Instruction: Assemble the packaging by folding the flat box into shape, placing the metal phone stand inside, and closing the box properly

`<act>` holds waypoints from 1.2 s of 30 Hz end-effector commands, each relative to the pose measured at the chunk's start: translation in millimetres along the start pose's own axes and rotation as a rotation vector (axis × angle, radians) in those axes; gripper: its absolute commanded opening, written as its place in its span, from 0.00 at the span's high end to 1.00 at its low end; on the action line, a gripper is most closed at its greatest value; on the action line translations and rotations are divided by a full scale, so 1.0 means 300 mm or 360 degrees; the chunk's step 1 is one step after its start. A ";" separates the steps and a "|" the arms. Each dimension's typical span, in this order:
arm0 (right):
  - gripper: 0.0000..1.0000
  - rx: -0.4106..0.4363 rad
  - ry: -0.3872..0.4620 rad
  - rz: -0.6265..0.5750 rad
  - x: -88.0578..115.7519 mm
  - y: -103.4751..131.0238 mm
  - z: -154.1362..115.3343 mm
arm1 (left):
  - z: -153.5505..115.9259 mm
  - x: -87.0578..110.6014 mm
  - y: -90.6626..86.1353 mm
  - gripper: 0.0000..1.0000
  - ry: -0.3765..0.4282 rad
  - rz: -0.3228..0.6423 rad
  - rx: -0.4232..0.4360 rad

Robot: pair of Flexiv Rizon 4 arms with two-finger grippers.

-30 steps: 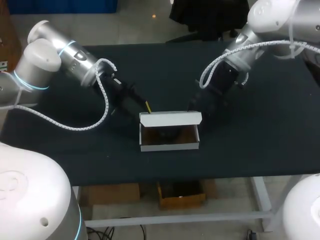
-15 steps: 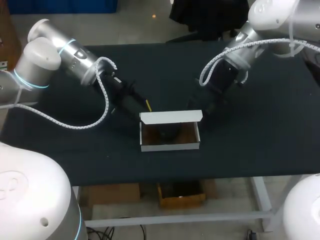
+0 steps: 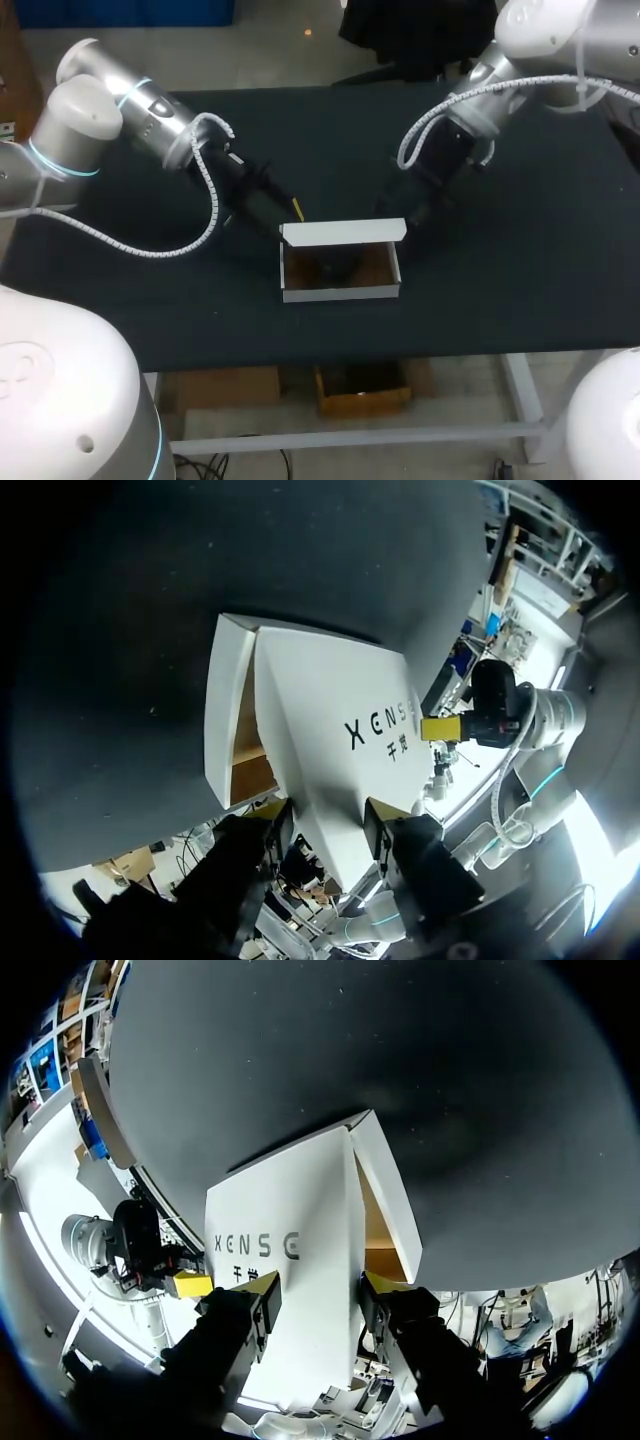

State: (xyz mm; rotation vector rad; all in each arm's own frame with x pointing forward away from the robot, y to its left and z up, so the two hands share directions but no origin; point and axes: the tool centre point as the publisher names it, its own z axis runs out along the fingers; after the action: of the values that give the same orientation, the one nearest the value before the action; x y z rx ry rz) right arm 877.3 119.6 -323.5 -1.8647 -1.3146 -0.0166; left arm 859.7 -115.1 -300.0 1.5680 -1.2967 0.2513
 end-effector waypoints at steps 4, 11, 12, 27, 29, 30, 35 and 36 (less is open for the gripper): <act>0.50 0.0007 -0.0014 0.0001 0.012 0.004 0.006 | 0.003 0.000 -0.012 0.54 0.0024 0.0012 -0.0018; 0.50 0.0004 -0.0015 0.0003 0.008 0.004 0.007 | -0.005 -0.012 -0.007 0.54 0.0052 0.0025 -0.0014; 0.50 0.0005 -0.0015 0.0003 0.007 0.005 0.008 | -0.004 -0.013 -0.006 0.54 0.0053 0.0026 -0.0014; 0.51 0.0014 -0.0020 -0.0002 0.003 0.008 0.024 | 0.013 -0.019 -0.017 0.53 0.0068 0.0046 -0.0031; 0.51 0.0011 -0.0024 -0.0002 0.001 0.007 0.026 | 0.013 -0.019 -0.019 0.53 0.0061 0.0043 -0.0029; 0.51 0.0010 -0.0024 -0.0002 -0.001 0.006 0.027 | 0.014 -0.020 -0.020 0.54 0.0059 0.0042 -0.0026; 0.51 0.0006 -0.0031 -0.0007 -0.006 0.004 0.034 | 0.021 -0.028 -0.022 0.54 0.0057 0.0042 -0.0021; 0.51 0.0005 -0.0032 -0.0009 -0.007 0.003 0.036 | 0.022 -0.030 -0.023 0.54 0.0057 0.0042 -0.0020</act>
State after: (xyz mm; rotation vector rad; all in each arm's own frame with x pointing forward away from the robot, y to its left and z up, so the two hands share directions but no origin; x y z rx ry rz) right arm 873.0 121.5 -330.5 -1.8650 -1.3313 0.0009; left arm 857.9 -112.1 -310.5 1.5333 -1.2915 0.2866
